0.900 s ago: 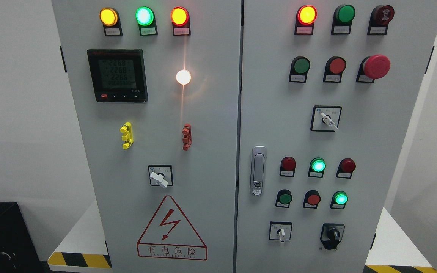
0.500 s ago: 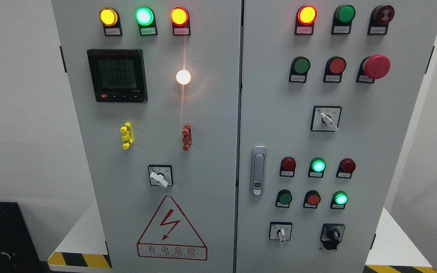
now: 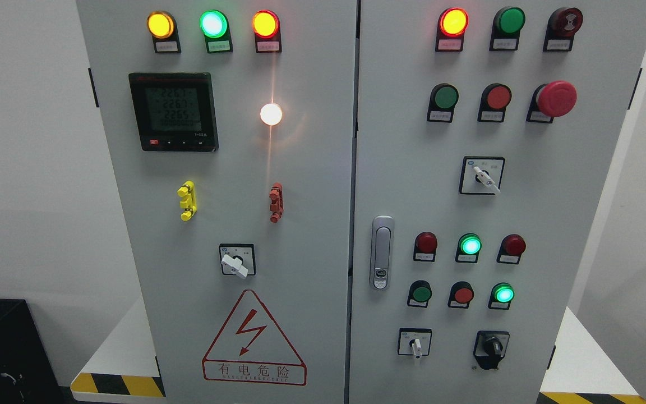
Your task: Flip black knob to close circuit
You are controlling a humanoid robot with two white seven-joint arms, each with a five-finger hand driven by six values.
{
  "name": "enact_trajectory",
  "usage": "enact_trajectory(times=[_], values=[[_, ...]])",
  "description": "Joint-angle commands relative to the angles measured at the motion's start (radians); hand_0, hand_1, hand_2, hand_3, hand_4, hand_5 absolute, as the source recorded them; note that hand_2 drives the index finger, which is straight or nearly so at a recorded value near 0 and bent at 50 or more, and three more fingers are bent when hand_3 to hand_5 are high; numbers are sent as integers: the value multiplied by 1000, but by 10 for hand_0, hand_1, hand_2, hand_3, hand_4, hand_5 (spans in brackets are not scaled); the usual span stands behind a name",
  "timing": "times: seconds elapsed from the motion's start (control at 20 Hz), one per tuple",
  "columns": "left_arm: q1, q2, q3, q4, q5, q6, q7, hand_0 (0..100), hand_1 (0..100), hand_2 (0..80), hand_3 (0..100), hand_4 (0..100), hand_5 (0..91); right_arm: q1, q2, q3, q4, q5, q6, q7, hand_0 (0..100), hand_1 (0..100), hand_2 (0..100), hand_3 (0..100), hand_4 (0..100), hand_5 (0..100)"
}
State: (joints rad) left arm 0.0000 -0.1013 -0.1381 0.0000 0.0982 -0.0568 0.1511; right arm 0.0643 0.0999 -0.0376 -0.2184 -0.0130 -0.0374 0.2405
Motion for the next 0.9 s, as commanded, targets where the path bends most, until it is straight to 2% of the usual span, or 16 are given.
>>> enact_trajectory(times=[0.0,0.1,0.2,0.4,0.65,0.85], values=[[23,0,0,-29,0,0,-1,120,556,0,0,0,0,18,-2,-24,-188,-9,4,-1,0,100,16,86,28,0],[21,0,0,-29,0,0,-1,120,556,0,0,0,0,41,-5,-21,-257,27,2,-9,0,96,59,127,81,0],[23,0,0,-29,0,0,-1,120,556,0,0,0,0,64,-5,-25,-333,128,2,-21,0,98,102,197,157,0],[23,0,0,-29,0,0,-1,120,556,0,0,0,0,92,-2,-25,-467,284,-4,-69,0,98,154,278,240,39],[23,0,0,-29,0,0,-1,120,556,0,0,0,0,98,0,-37,-623,418,-12,-105,0,99,207,361,310,118],[23,0,0,-29,0,0,-1,120,556,0,0,0,0,104,9,-80,-737,548,-13,-125,0,101,271,449,406,260]])
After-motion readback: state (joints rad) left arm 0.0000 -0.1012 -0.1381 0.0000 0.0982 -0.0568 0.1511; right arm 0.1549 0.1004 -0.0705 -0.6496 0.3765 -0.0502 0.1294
